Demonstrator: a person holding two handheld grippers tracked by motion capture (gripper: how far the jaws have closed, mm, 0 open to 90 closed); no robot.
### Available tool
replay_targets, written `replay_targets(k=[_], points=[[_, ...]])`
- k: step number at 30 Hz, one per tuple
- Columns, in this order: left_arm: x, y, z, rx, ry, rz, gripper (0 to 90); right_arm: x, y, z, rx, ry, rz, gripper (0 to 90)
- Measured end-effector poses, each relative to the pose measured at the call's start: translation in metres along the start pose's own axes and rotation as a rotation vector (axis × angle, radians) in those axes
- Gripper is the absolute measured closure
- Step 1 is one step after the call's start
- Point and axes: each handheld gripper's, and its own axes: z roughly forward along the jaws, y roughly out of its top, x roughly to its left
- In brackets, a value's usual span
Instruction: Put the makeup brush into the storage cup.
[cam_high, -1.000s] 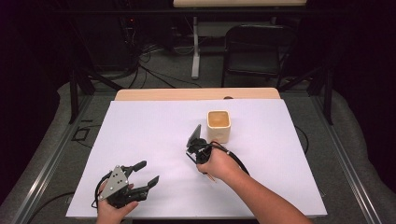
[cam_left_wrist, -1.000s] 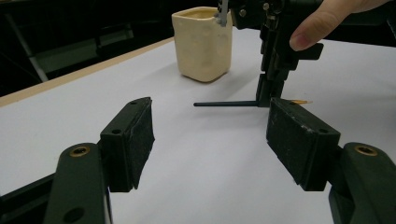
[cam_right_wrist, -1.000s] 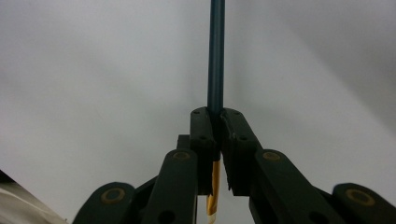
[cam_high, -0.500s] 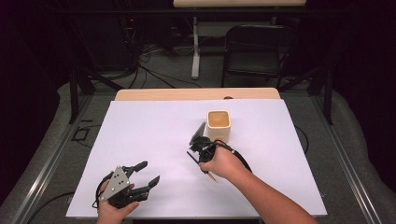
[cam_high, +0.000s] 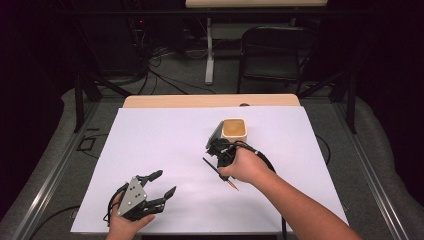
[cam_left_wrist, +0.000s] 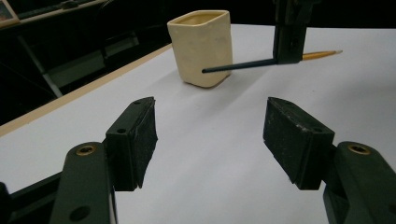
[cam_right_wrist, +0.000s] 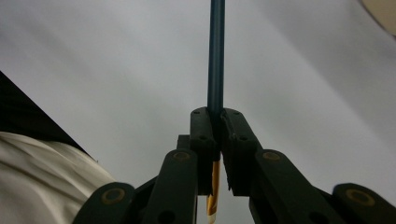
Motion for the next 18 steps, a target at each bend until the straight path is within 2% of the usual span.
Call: replay_targets(k=[4, 7, 8, 11, 15, 18], points=[[0.001, 0.001, 0.003, 0.017, 0.009, -0.012, 35.2, -0.004, -0.001, -0.018, 0.001, 0.006, -0.011, 83.4], [0.003, 0.003, 0.005, 0.029, 0.003, -0.025, 35.3, -0.004, -0.001, -0.022, -0.001, 0.006, -0.030, 83.4], [0.003, 0.003, 0.005, 0.031, 0.002, -0.027, 35.5, -0.004, -0.001, -0.026, 0.012, -0.009, -0.048, 83.4], [0.004, 0.006, 0.008, 0.041, -0.004, -0.031, 36.0, -0.004, -0.002, -0.029, 0.009, -0.022, -0.059, 83.4], [0.005, 0.010, 0.013, 0.055, 0.003, -0.014, 36.7, -0.007, -0.001, -0.037, 0.026, -0.042, -0.075, 83.4], [0.006, 0.016, 0.017, 0.067, 0.022, 0.030, 37.4, -0.011, 0.000, -0.039, 0.024, -0.045, -0.087, 83.4]])
